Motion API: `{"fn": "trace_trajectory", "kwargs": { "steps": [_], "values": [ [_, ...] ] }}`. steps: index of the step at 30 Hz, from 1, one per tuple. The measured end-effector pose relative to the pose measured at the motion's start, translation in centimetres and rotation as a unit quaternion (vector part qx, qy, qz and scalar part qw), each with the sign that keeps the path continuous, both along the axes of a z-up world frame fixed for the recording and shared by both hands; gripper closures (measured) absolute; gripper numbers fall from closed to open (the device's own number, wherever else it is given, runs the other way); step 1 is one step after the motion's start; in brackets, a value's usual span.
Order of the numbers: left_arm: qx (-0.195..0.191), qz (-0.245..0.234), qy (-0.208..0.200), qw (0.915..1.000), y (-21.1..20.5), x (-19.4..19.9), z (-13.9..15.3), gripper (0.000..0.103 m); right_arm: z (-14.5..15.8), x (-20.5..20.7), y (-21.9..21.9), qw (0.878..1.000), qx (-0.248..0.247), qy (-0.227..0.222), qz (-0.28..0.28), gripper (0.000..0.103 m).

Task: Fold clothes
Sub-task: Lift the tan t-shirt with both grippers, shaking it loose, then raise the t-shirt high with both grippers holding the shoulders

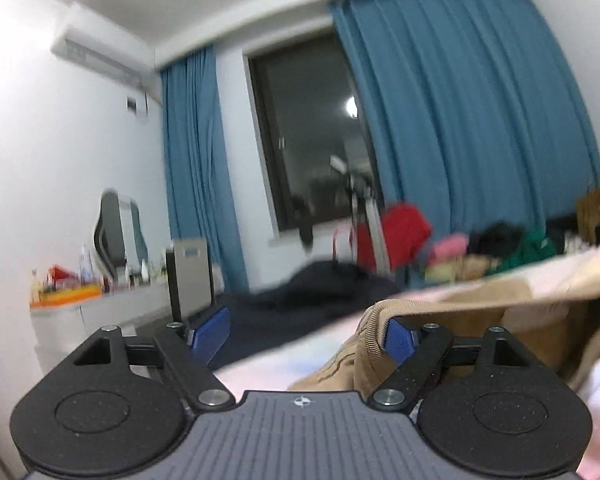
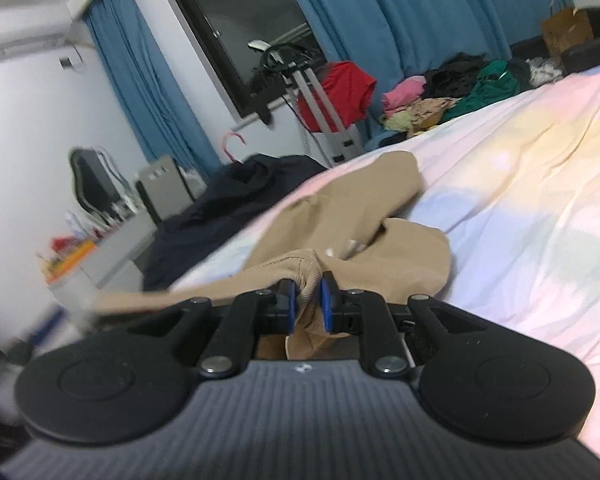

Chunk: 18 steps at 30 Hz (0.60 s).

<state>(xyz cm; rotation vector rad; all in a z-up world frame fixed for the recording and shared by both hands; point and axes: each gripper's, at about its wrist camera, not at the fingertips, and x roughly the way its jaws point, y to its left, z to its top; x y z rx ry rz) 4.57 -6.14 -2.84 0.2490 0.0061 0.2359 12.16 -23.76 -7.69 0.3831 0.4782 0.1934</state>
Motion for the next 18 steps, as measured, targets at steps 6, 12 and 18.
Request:
{"fn": "trace_trajectory", "kwargs": {
  "steps": [6, 12, 18],
  "values": [
    [0.012, -0.004, -0.006, 0.9999, -0.7, 0.5, 0.7, 0.02, -2.4, 1.2, 2.0, 0.991, -0.109, 0.061, -0.046, 0.042],
    [0.033, 0.005, 0.021, 0.9992, -0.1, 2.2, -0.4, 0.018, -1.9, 0.6, 0.0, 0.986, -0.093, 0.031, -0.134, 0.038],
    [0.086, -0.011, 0.123, 0.9886, -0.3, 4.8, -4.2, 0.016, 1.3, -2.7, -2.5, 0.961, -0.102, -0.096, -0.238, 0.025]
  ]
}}
